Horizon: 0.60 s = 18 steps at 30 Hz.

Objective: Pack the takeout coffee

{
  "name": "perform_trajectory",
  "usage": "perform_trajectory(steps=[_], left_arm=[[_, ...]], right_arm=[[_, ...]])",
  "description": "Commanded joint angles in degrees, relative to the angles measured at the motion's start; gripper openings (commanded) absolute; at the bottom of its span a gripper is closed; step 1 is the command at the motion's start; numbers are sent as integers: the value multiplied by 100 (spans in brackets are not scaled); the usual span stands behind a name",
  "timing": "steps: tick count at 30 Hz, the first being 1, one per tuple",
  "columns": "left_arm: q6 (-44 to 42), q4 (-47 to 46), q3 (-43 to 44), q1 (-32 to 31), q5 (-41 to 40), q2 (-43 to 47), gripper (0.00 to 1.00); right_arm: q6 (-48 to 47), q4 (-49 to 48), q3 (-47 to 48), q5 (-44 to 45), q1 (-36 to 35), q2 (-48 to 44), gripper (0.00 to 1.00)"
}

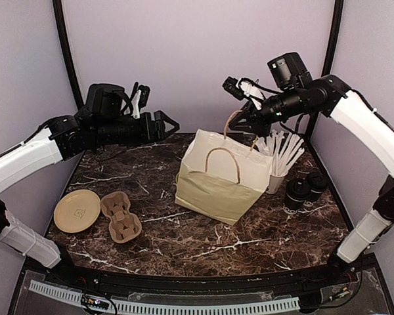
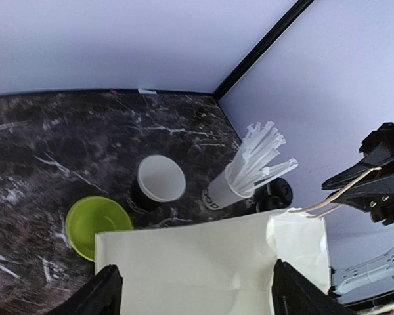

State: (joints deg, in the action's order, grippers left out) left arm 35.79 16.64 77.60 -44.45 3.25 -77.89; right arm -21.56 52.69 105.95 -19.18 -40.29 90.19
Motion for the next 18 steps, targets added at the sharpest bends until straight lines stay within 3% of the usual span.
perform_trajectory(steps=[1, 4, 6, 10, 15, 18], left_arm=[[-1223, 1598, 210, 129, -1416, 587, 91], [-1356, 2640, 169, 271, -1517, 638, 86], [-1383, 3117, 79, 338, -1244, 597, 77], [-1492, 3915, -270, 383, -614, 419, 70], [-1677, 4364, -707, 418, -413, 72, 56], [-1719, 4464, -805, 583, -368, -170, 54]], right_arm=[[-432, 52, -173, -396, 4, -527, 4], [-673, 138, -411, -549, 4, -740, 0], [-811, 294, -452, -703, 4, -749, 0], [-1051, 689, -367, -1003, 4, -685, 0], [-1237, 872, -227, -922, 4, -652, 0], [-1208, 841, -169, -841, 4, -646, 0]])
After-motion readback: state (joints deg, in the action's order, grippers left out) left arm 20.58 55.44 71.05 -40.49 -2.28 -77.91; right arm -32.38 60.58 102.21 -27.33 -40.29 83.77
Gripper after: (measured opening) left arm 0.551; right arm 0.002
